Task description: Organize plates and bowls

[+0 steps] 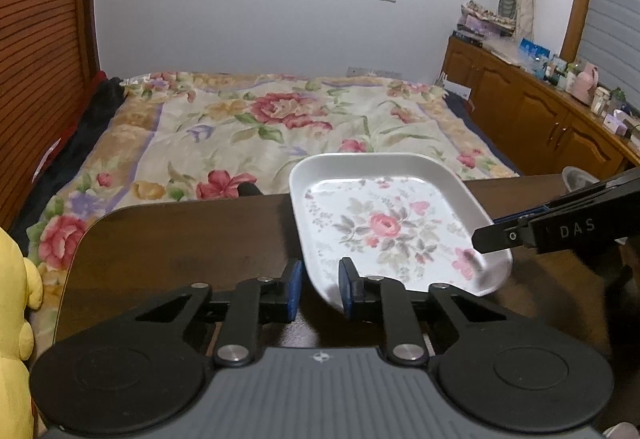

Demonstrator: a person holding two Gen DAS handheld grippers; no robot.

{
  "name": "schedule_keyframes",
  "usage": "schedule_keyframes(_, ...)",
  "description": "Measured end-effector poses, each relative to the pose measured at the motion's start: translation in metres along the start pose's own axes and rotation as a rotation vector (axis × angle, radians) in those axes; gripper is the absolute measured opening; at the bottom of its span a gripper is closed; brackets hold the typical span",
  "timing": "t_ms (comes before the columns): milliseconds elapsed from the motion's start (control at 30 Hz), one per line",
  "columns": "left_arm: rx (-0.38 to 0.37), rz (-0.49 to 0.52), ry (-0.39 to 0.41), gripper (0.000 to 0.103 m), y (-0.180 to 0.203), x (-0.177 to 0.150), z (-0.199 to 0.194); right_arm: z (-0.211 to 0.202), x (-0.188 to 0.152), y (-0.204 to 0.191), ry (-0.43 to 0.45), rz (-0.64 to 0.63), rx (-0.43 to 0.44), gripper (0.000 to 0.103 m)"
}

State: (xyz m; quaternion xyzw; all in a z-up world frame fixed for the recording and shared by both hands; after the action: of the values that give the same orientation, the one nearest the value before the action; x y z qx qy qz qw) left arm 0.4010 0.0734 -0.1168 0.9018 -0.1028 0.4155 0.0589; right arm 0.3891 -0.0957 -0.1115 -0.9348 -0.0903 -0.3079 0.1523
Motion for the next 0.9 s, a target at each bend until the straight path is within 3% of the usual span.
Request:
schedule_keyframes(267, -0.019, -0.01, -0.001, 0.02, -0.006, 0.002, 0.012, 0.007, 0.0, 0.004, 0.001, 0.024, -0.012, 0.021)
schedule_keyframes(333, -0.025, -0.02, -0.001, 0.014, -0.007, 0.003, 0.013, 0.008, 0.0, 0.004, 0.001, 0.023, -0.009, 0.02)
schedule_keyframes(500, -0.038, -0.018, -0.018, 0.011, -0.005, 0.001, 0.008, 0.009, -0.001, 0.0, -0.002, 0.036, 0.017, 0.009)
schedule_keyframes(900, -0.043, 0.003, 0.025, 0.013, 0.002, -0.001, -0.044, -0.023, -0.004, -0.011, 0.056, 0.028, 0.089, 0.008)
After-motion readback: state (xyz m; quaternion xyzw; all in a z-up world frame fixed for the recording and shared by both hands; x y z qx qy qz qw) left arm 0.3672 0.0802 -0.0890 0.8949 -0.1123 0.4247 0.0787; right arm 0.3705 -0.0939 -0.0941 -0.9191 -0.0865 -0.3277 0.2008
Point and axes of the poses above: each gripper's, at about its wrist camera, not at the fingertips, and z roughly the way its jaws point, y to its right, x to its top, the point moved 9 cm from there along z, roughly the way its jaws point, and after that the axes turned 7 degrees about x, right-handed, at the moved point
